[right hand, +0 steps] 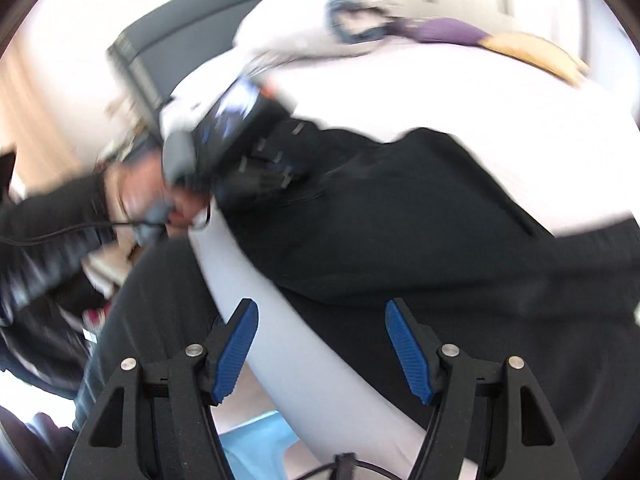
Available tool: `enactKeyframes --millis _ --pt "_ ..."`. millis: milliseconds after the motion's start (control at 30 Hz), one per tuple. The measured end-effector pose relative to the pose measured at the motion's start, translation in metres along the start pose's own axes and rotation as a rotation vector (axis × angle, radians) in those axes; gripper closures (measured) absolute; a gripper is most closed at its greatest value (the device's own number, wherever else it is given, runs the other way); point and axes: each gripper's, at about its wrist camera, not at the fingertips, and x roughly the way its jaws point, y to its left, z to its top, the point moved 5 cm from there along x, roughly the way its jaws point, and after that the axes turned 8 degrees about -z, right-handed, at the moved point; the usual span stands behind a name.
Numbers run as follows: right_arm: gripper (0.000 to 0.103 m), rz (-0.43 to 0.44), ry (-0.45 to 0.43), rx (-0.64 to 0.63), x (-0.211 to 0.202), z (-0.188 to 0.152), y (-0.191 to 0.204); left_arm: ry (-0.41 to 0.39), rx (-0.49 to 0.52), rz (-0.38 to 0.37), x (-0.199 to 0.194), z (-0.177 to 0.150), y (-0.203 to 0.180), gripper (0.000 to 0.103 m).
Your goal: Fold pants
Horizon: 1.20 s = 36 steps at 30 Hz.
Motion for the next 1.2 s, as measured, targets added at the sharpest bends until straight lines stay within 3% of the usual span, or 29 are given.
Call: enactKeyframes --millis 100,200,267,333,400,467,600,700,800,967,1200 --pt "0.033 -0.032 -0.030 0.084 -0.016 -0.009 -0.026 0.035 0.041 0.055 -0.011 0.010 -0.009 0.101" --pt "0.033 -0.023 -0.068 0.229 -0.024 -0.011 -0.060 -0.037 -0.021 -0.031 -0.039 0.031 -0.015 0.101" --pt "0.033 -0.028 -0.083 0.324 -0.025 -0.011 -0.085 -0.065 -0.016 -0.041 -0.049 0.048 -0.026 0.101" --pt "0.033 -0.029 -0.112 0.420 -0.029 -0.008 -0.113 -0.028 0.001 -0.046 -0.034 0.054 -0.035 0.101" --pt "0.033 -0.043 -0.156 0.475 -0.038 -0.004 -0.133 0.067 -0.016 -0.082 -0.005 0.045 -0.039 0.101" --pt "0.033 -0.058 -0.192 0.526 -0.049 -0.001 -0.156 0.037 -0.042 -0.063 0.002 0.045 -0.042 0.102" --pt "0.033 -0.082 -0.251 0.700 -0.062 0.006 -0.222 0.064 -0.058 -0.063 -0.002 0.046 -0.040 0.102" --pt "0.033 -0.082 -0.228 0.842 -0.051 0.006 -0.268 0.063 -0.110 -0.115 -0.009 0.047 -0.030 0.102" --pt "0.033 -0.013 -0.229 0.957 -0.030 0.007 -0.301 0.061 -0.173 -0.157 -0.011 0.048 -0.024 0.102" --pt "0.033 0.052 -0.214 1.170 0.004 -0.003 -0.341 0.065 -0.148 -0.127 -0.012 0.051 -0.016 0.102" --pt "0.034 0.072 -0.187 1.229 0.032 -0.004 -0.354 0.059 -0.165 -0.135 -0.013 0.050 -0.014 0.102"
